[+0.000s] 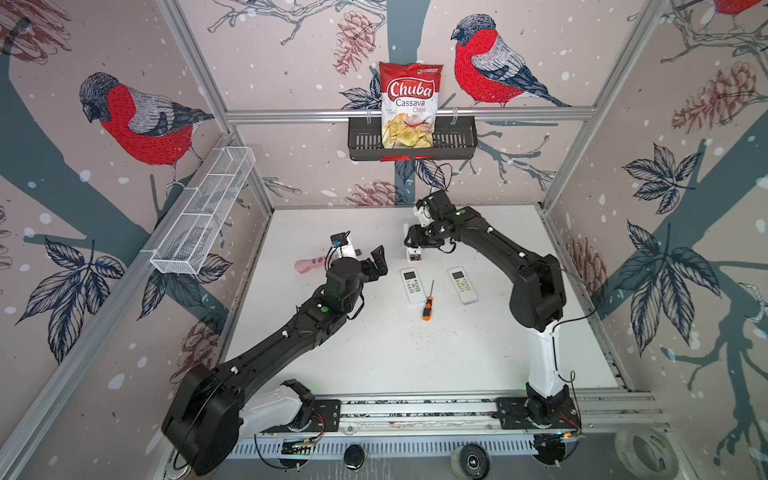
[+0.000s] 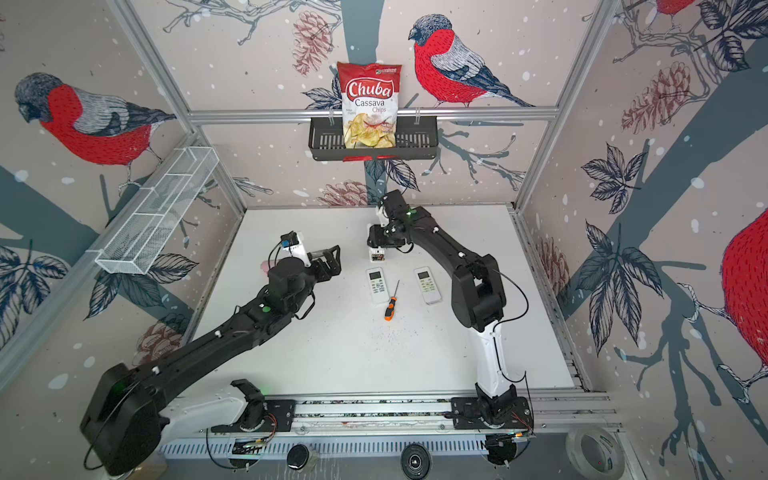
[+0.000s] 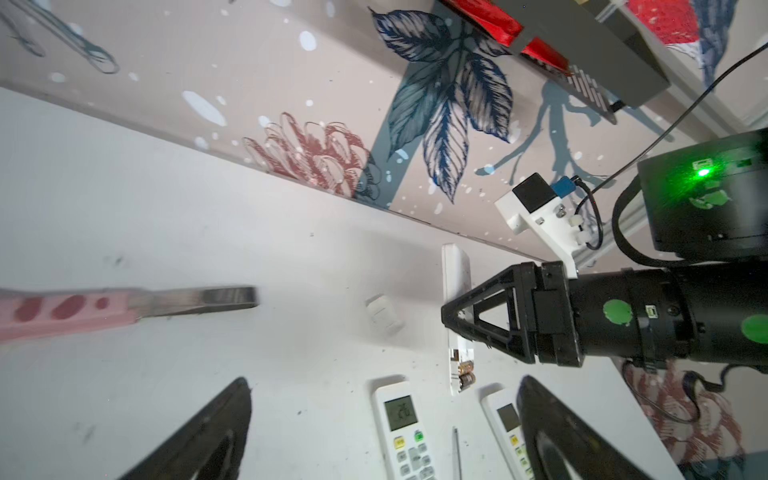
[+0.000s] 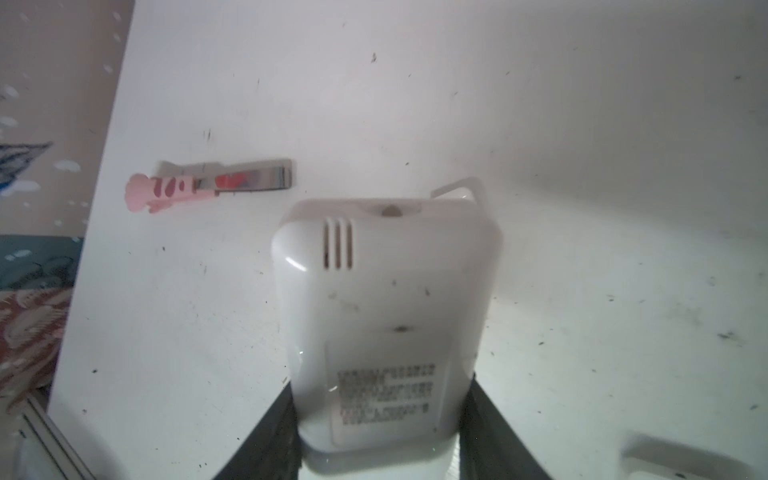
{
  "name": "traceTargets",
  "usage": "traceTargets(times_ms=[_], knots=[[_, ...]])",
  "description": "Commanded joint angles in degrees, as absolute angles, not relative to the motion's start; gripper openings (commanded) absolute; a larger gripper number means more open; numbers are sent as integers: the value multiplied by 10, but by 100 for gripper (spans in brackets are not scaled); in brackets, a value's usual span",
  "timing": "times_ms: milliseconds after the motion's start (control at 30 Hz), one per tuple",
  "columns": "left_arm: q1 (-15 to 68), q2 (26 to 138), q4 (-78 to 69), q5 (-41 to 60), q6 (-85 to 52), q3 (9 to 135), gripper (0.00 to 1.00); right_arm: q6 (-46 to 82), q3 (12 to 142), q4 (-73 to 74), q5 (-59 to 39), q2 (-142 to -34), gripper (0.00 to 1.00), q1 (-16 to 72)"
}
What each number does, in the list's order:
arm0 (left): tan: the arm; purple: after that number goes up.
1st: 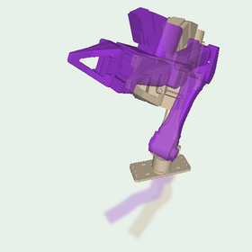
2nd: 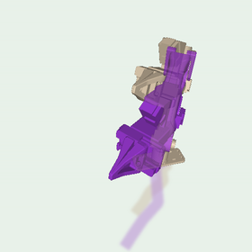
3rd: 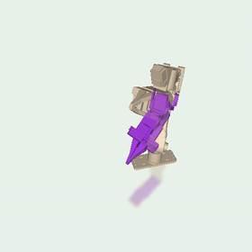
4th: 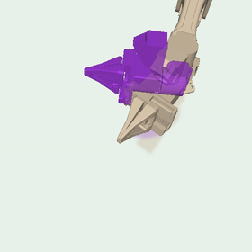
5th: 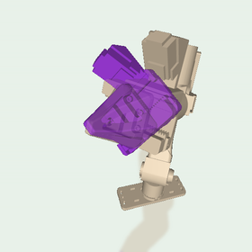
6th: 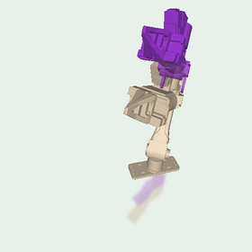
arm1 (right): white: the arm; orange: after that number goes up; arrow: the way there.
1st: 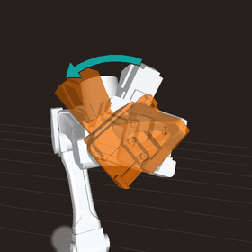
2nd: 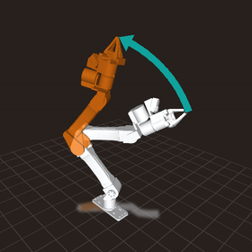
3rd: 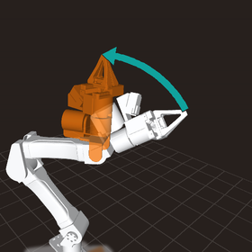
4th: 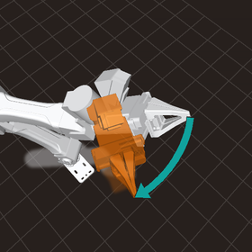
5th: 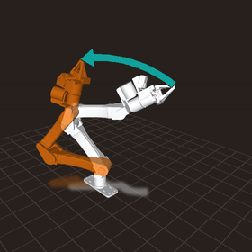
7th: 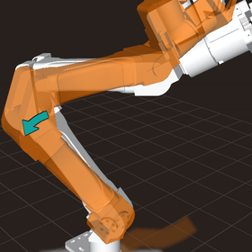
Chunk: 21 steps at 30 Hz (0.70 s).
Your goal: Unload the batteries from the remote control
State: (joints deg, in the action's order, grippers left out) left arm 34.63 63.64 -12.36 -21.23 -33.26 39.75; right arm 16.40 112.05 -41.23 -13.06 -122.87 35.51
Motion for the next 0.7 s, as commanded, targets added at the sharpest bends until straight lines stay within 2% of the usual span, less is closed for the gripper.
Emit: traceTargets(times_ms=[0, 367, 667], knots=[[342, 599, -31, -271, -356, 390, 98, 139, 1151, -478, -65, -1252, 30, 392], [319, 508, 21, -271, -356, 350, 98, 139, 1249, -536, 8, -1364, 31, 501], [294, 463, 11, -255, -362, 314, 98, 138, 1333, -588, 47, -1444, 32, 540]])
